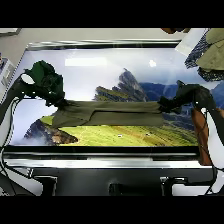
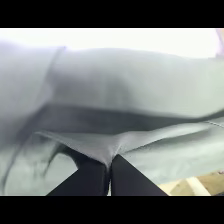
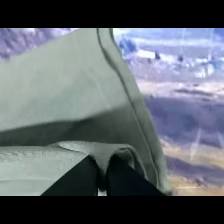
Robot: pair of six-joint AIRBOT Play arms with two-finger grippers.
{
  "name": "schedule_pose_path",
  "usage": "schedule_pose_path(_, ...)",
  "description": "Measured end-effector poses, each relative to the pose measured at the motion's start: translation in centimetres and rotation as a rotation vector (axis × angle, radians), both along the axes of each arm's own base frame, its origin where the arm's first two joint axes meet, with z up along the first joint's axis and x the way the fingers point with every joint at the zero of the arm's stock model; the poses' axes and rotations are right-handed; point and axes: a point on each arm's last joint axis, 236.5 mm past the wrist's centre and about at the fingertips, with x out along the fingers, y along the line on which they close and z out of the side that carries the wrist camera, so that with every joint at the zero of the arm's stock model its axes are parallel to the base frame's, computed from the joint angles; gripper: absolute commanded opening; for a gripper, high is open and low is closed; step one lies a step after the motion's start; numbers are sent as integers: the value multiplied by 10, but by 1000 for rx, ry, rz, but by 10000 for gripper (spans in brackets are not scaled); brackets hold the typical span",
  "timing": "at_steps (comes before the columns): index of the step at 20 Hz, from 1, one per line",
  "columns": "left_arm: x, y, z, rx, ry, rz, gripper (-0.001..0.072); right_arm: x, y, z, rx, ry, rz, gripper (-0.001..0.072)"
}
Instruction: Fold the clothes and pants, and hang the long-sleeved shirts on hangers.
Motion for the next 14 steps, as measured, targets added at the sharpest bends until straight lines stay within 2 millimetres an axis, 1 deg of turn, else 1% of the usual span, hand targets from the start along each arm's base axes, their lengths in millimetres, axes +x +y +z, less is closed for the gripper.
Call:
schedule_pose_path(1, 2, 0, -4, 0, 3, 0, 252, 3, 0, -3, 3, -3, -7, 186)
schedule_pose_path(2, 5, 0, -7, 2, 0, 3, 349, 4, 0, -5, 6, -3, -17, 352)
schedule_pose_path(3, 9, 0, -7, 4, -8, 5, 398, 6, 0, -5, 9, -5, -28, 440)
schedule_pose_path(4, 12, 1, -5, 5, -17, 5, 398, 9, -1, -2, 14, -8, -40, 442)
schedule_pose_path(5, 17, 2, 0, 7, -35, 7, 398, 11, -3, 4, 23, -8, -54, 487)
schedule_pose_path(6, 22, 3, 6, 11, -57, 9, 398, 12, -8, 11, 27, -9, -70, 500)
schedule_pose_path(8, 32, 9, 25, 29, -113, 12, 399, 17, -23, 27, 52, -16, -121, 504)
schedule_pose_path(9, 37, 12, 35, 39, -140, 13, 398, 17, -31, 32, 81, -13, -151, 530)
schedule_pose_path(10, 40, 13, 44, 44, -164, 12, 398, 18, -38, 34, 115, -11, -176, 576)
schedule_pose_path(11, 43, 14, 54, 50, -187, 12, 398, 18, -43, 34, 157, -3, -191, 599)
schedule_pose_path(12, 45, 15, 60, 54, -203, 13, 399, 16, -45, 31, 205, 12, -193, 603)
schedule_pose_path(14, 47, 18, 69, 63, -223, 13, 398, 12, -43, 22, 281, 44, -171, 636)
